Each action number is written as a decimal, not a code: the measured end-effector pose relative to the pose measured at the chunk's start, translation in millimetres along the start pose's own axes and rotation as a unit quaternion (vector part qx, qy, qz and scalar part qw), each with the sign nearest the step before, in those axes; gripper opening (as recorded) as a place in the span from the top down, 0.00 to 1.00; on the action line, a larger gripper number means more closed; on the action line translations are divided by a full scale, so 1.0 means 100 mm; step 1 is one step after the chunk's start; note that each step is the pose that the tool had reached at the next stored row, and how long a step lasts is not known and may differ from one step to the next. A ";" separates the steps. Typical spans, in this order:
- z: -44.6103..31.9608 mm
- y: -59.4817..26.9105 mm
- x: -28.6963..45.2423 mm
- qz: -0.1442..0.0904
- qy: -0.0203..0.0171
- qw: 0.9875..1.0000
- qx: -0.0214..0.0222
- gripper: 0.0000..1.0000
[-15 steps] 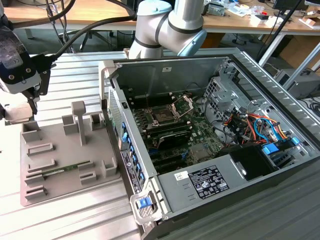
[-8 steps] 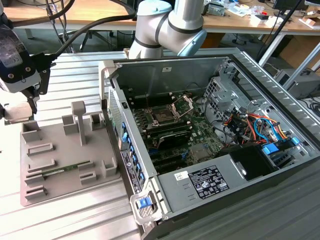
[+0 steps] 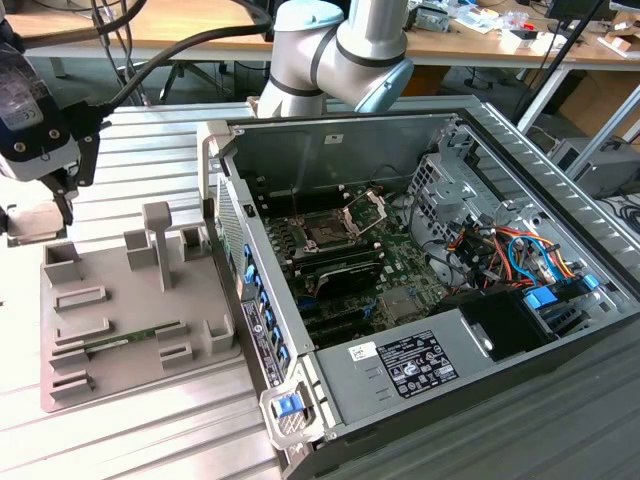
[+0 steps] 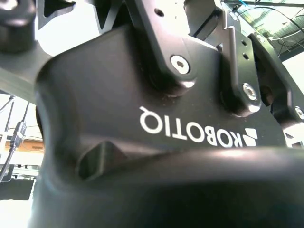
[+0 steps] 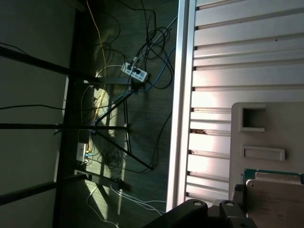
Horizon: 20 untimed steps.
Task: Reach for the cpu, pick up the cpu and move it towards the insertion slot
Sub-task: 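Pick up the cpu and move it towards the insertion slot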
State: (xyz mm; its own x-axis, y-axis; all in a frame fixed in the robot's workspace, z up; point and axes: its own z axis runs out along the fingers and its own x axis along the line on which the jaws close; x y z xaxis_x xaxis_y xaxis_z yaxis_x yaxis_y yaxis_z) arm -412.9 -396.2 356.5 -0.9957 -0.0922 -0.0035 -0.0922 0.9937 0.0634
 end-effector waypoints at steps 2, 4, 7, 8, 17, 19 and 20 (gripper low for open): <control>-0.005 0.000 0.000 0.000 0.000 1.000 0.000 0.46; -0.008 0.001 0.000 0.000 0.000 1.000 0.000 0.46; -0.016 0.001 0.000 0.000 0.000 1.000 0.000 0.46; -0.019 0.001 0.000 0.000 0.000 1.000 0.000 0.46; -0.041 0.002 0.000 0.000 0.000 1.000 0.000 0.46; -0.045 0.003 0.000 0.000 0.000 1.000 0.000 0.46; -0.048 0.003 0.000 0.000 0.000 1.000 0.000 0.46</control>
State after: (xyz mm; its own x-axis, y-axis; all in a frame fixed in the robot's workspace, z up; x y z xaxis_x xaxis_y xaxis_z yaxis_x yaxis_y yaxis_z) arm -412.9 -396.2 361.3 -0.9957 -0.0922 -0.0034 -0.0922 0.9937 0.0634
